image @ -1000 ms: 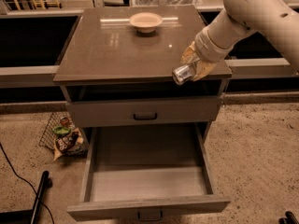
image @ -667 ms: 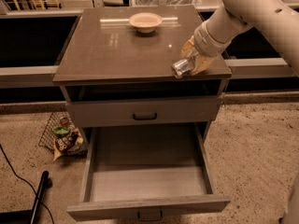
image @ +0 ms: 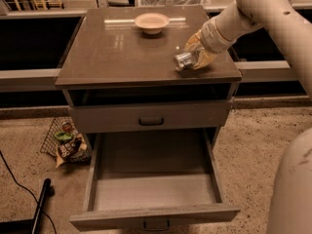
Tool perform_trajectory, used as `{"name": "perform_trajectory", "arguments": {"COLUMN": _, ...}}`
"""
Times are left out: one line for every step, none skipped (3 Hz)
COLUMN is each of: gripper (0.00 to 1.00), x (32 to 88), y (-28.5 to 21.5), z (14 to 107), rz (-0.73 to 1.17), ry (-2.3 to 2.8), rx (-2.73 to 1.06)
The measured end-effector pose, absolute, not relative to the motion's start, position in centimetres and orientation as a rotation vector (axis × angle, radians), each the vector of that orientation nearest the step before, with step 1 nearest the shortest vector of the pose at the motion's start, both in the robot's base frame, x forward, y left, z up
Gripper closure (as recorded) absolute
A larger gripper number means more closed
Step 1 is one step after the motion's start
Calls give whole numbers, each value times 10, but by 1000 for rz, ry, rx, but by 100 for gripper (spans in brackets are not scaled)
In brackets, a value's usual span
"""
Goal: Pick redbull can from middle drawer and place on counter
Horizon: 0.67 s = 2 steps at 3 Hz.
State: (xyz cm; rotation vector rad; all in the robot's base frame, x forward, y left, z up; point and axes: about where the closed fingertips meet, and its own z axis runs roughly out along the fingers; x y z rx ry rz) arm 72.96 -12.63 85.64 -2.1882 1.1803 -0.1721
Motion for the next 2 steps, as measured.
{"name": "perform_trajectory", "arguments": {"gripper": 100, "x": 748, "y": -122, "z": 858, "rz": -157, "ry": 1163, "rx": -2150}}
{"name": "perform_trajectory", "arguments": {"gripper": 81, "x": 763, "y": -119, "z": 854, "rz": -134, "ry": 1145, "rx": -2128}}
